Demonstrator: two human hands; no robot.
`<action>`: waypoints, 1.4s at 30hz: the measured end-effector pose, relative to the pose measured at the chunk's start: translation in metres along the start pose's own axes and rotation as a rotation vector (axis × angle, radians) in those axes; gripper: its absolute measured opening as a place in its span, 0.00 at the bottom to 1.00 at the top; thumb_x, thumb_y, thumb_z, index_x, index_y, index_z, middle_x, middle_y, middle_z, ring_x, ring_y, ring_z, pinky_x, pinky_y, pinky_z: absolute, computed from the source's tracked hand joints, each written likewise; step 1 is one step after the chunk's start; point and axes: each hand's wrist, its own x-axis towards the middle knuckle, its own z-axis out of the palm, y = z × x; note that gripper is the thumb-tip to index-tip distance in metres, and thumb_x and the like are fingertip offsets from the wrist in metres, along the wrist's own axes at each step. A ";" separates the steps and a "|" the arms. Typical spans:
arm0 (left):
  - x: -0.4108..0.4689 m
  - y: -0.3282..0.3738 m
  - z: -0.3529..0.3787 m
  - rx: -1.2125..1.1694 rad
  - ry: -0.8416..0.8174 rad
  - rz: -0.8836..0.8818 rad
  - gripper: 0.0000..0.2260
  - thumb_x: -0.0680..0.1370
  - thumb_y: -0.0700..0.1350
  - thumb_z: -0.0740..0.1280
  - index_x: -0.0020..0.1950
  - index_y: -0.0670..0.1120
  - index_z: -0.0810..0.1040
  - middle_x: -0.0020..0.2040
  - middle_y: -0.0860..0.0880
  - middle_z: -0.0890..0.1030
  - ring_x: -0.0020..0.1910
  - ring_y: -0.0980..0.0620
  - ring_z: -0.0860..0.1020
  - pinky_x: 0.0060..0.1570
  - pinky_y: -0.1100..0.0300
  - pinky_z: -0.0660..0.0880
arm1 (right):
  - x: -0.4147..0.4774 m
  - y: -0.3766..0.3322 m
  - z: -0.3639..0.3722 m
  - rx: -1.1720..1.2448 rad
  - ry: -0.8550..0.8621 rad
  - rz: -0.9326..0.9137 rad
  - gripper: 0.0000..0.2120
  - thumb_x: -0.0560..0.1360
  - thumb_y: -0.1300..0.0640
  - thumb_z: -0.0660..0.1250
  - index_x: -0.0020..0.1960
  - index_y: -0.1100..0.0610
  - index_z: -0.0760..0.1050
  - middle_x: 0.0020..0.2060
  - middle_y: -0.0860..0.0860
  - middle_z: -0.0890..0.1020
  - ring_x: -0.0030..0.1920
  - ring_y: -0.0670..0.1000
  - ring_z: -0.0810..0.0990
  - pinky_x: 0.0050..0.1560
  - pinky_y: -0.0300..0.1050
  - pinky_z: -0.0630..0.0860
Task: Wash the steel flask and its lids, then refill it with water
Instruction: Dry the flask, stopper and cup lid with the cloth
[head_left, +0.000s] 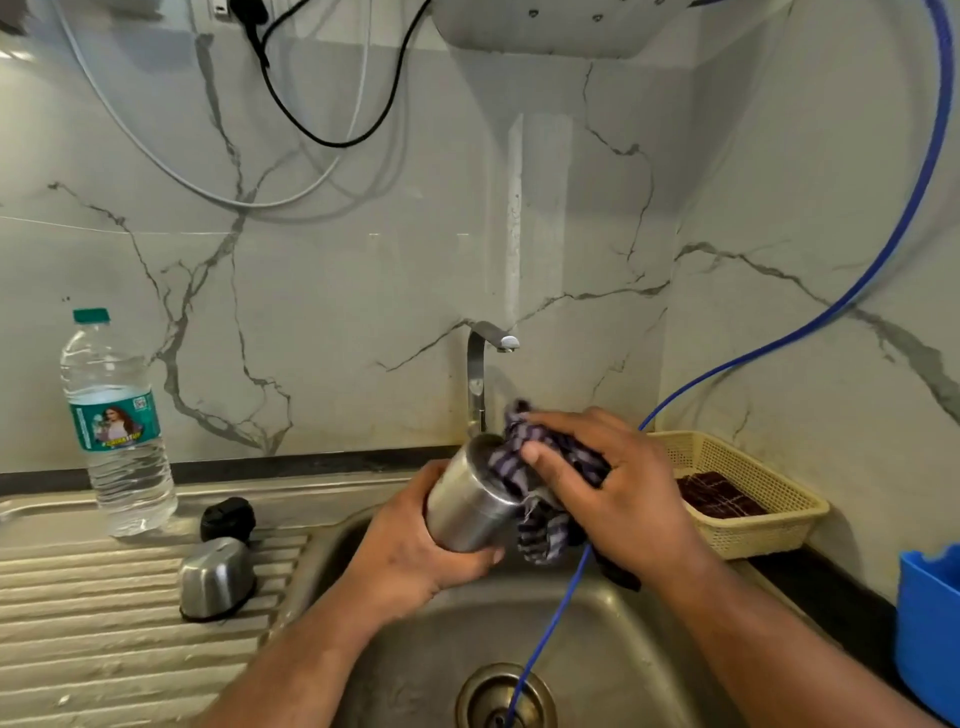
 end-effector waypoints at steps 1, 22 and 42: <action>0.000 -0.002 0.002 -0.003 -0.010 0.014 0.35 0.61 0.50 0.85 0.64 0.61 0.75 0.50 0.63 0.83 0.48 0.62 0.82 0.44 0.63 0.80 | -0.003 -0.007 0.004 -0.004 -0.047 -0.028 0.14 0.77 0.42 0.71 0.61 0.44 0.83 0.46 0.42 0.81 0.48 0.42 0.82 0.49 0.38 0.78; 0.002 -0.011 0.000 0.162 -0.023 0.069 0.36 0.59 0.56 0.83 0.63 0.64 0.72 0.52 0.61 0.82 0.51 0.63 0.81 0.50 0.66 0.79 | -0.002 0.013 0.003 -0.171 -0.176 0.026 0.20 0.75 0.34 0.64 0.64 0.36 0.79 0.49 0.40 0.82 0.49 0.40 0.81 0.49 0.48 0.80; -0.008 0.024 0.006 -0.882 -0.059 -0.378 0.33 0.71 0.66 0.68 0.67 0.46 0.76 0.58 0.41 0.85 0.58 0.43 0.84 0.61 0.41 0.78 | -0.027 -0.003 0.035 -0.056 -0.271 -0.057 0.22 0.79 0.38 0.65 0.72 0.38 0.73 0.51 0.36 0.73 0.50 0.38 0.77 0.47 0.32 0.74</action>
